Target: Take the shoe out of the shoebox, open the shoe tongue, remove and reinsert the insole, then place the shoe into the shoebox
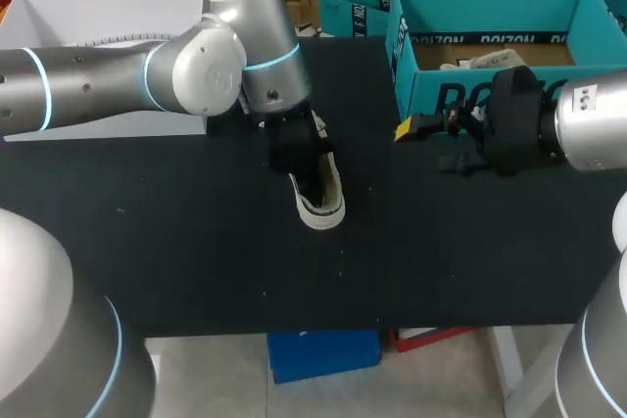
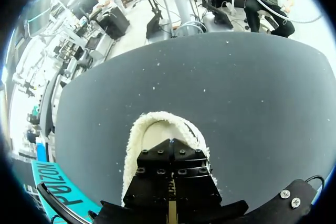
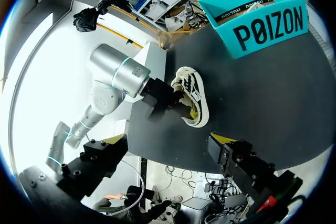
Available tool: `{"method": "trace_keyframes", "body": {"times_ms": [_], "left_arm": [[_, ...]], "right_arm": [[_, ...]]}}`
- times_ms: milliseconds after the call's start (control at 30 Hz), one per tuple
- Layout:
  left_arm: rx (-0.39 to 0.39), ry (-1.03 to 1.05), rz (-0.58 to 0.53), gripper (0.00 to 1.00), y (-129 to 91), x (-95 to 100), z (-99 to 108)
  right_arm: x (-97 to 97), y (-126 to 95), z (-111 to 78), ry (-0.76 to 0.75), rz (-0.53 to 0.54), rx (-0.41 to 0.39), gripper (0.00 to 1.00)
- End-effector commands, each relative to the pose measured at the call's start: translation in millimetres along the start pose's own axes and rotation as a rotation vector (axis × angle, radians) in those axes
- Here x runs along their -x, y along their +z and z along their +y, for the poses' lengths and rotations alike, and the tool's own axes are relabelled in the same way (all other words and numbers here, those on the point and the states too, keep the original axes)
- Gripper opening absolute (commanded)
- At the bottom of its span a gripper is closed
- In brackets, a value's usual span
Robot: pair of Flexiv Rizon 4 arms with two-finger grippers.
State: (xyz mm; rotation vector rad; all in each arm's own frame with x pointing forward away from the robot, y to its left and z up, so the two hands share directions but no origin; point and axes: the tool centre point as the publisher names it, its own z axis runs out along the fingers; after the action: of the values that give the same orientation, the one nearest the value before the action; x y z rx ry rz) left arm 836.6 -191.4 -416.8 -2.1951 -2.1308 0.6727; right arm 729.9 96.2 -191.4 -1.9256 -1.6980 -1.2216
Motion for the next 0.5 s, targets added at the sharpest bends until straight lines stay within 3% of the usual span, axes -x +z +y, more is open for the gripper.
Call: {"method": "trace_keyframes", "body": {"times_ms": [33,233,500], "left_arm": [[0.024,0.009,-0.021,0.0,-6,4.1,0],[0.026,-0.01,-0.085,0.02,-41,7.7,-14],[0.096,-0.047,-0.17,0.0,-93,-2.5,-28]], "right_arm": [[-0.4,0,-0.2,0.0,-0.002,0.001,1.0],[-0.4,0,-0.2,0.0,-0.002,0.001,1.0],[-0.4,0,-0.2,0.0,-0.002,0.001,1.0]]}}
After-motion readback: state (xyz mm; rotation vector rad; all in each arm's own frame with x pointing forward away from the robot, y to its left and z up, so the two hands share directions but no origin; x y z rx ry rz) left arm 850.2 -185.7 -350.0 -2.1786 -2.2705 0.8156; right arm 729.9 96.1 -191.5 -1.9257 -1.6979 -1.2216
